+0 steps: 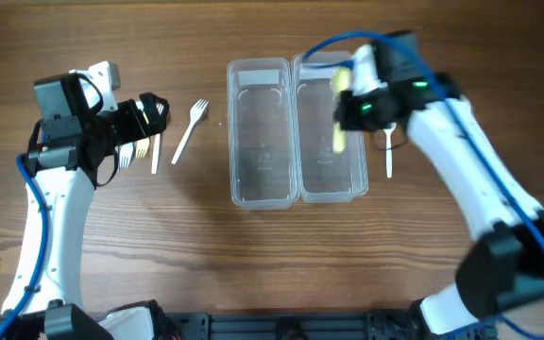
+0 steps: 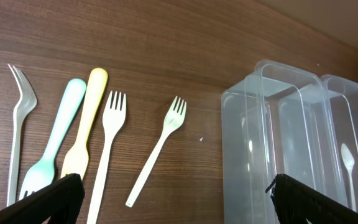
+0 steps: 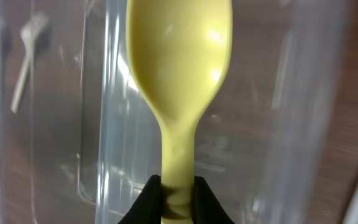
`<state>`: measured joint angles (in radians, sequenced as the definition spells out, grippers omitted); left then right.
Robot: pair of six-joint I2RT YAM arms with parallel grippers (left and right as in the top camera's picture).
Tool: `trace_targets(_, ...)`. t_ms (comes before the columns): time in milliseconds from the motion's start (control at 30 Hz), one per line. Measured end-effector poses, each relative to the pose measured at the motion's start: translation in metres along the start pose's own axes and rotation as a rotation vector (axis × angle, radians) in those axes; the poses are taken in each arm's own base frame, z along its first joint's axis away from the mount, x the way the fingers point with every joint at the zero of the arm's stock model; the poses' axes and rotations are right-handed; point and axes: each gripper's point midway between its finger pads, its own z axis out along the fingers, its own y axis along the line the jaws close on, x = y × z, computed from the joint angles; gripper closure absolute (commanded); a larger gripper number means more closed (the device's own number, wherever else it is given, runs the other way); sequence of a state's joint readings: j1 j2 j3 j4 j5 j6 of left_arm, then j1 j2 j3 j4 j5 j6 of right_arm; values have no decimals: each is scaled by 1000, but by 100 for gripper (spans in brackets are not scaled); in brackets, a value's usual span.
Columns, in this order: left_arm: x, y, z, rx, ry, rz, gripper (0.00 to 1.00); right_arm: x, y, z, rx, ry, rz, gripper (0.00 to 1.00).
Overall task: Pack container
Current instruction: 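Carry the yellow spoon into the right container and release, then grasp a white spoon with the right gripper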
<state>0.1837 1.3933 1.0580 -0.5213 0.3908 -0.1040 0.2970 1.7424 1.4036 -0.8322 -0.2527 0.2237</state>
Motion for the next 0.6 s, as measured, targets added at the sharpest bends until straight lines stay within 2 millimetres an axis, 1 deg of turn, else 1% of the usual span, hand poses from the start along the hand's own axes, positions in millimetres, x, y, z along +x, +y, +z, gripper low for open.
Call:
trace_targets(33,0,0,0,0,0,0,0,5,9,17,-4,29,-25,77)
trace_targets(67,0,0,0,0,0,0,0,9,15,31,-8,53,-43,75)
trace_targets(133,0,0,0,0,0,0,0,14,17,50,-8,82,-58,76)
trace_targets(200,0,0,0,0,0,0,0,17,13,58,1,99,-58,75)
trace_targets(267,0,0,0,0,0,0,0,16,10,57,5,97,-60,72)
trace_targets(300,0,0,0,0,-1,0,0,10,6,52,7,89,-68,69)
trace_targets(367,0,0,0,0,0,0,0,-7,3,35,16,44,-79,56)
trace_targets(400,0,0,0,0,-1,0,0,-21,0,21,34,-5,-84,51)
trace_targets(433,0,0,0,0,0,0,0,-43,-9,-9,80,-103,-80,50)
trace_targets(467,0,0,0,0,0,0,0,-57,-18,-33,125,-174,-62,49)
trace_targets(500,0,0,0,0,0,0,0,-70,-38,-68,195,-263,-18,49)
trace_targets(533,0,0,0,0,0,0,0,-77,-60,-95,254,-318,35,48)
trace_targets(567,0,0,0,0,-1,0,0,-76,-85,-112,301,-340,99,48)
trace_targets(600,0,0,0,0,0,0,0,-69,-115,-116,341,-321,177,48)
